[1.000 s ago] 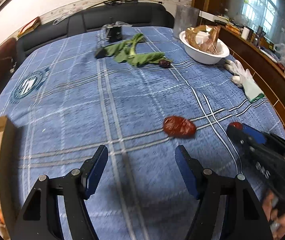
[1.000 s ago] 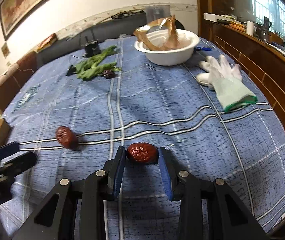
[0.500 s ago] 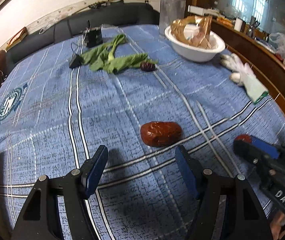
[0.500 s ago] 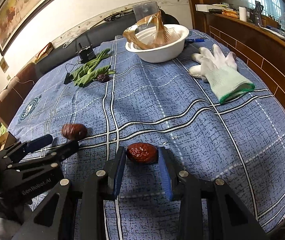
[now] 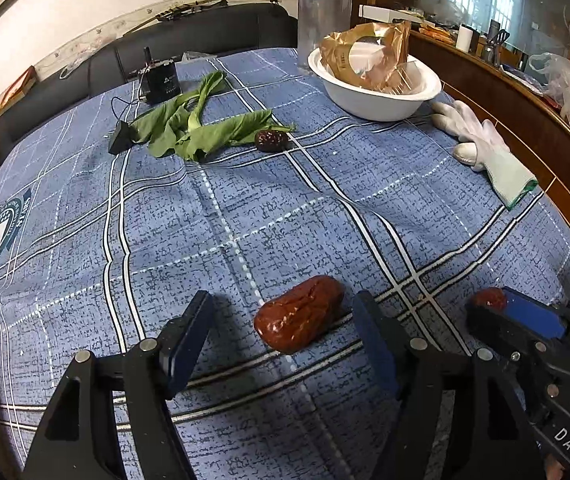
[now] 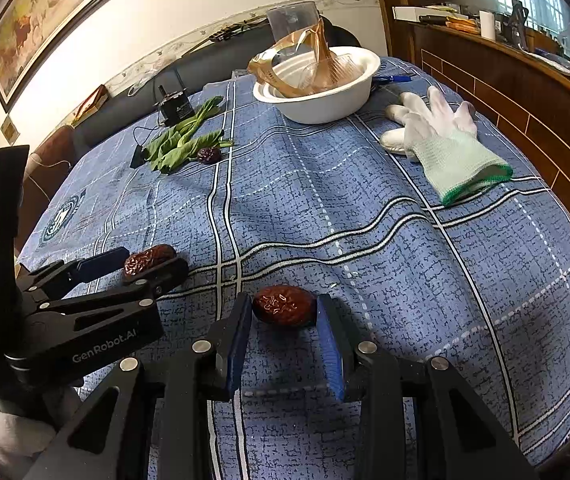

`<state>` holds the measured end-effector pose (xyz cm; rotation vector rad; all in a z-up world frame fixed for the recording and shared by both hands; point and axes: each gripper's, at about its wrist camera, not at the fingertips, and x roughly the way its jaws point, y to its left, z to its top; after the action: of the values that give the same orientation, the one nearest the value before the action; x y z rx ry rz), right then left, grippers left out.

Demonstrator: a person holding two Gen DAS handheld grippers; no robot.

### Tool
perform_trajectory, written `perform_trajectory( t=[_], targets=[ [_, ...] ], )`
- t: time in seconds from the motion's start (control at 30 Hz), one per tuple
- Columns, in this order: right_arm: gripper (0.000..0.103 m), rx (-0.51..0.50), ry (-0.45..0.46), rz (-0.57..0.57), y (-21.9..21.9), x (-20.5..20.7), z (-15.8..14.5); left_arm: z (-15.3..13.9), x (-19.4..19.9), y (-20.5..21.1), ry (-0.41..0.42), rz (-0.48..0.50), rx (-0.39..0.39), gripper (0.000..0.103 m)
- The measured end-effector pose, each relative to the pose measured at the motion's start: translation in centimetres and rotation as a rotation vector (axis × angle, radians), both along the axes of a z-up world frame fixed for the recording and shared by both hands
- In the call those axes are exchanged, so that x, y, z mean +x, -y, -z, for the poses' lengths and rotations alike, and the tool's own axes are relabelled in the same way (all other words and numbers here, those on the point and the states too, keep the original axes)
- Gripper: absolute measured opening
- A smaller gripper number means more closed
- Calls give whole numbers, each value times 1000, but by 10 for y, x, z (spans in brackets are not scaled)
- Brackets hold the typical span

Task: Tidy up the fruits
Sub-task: 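Grasp the large wrinkled red date with the left gripper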

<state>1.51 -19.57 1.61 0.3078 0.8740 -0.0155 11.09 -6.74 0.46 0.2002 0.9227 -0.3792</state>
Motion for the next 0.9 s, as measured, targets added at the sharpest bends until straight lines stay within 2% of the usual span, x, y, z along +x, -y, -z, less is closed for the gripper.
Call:
perform_trajectory(
  t=[0.07,0.1,0.3,0.67,0.9],
  targets=[
    [35,-2,5,-6,-1,0,-1,-2,-3,-1,2,11,-5,52],
    [35,-7,11,-8,-1,-1,-2,-3,-5,-1,0,18,-5,38],
    [35,-22,68,-26,-7,-9,-11,-12,-26,-11,5,5,17,38],
    [35,4,109,-72,-19,-11,-15,-49,-97,-94,18,-152,-155,38],
    [35,-52,95,-84,-32,-11,-15,-60,-134,-151,49,-283,-155,38]
  ],
)
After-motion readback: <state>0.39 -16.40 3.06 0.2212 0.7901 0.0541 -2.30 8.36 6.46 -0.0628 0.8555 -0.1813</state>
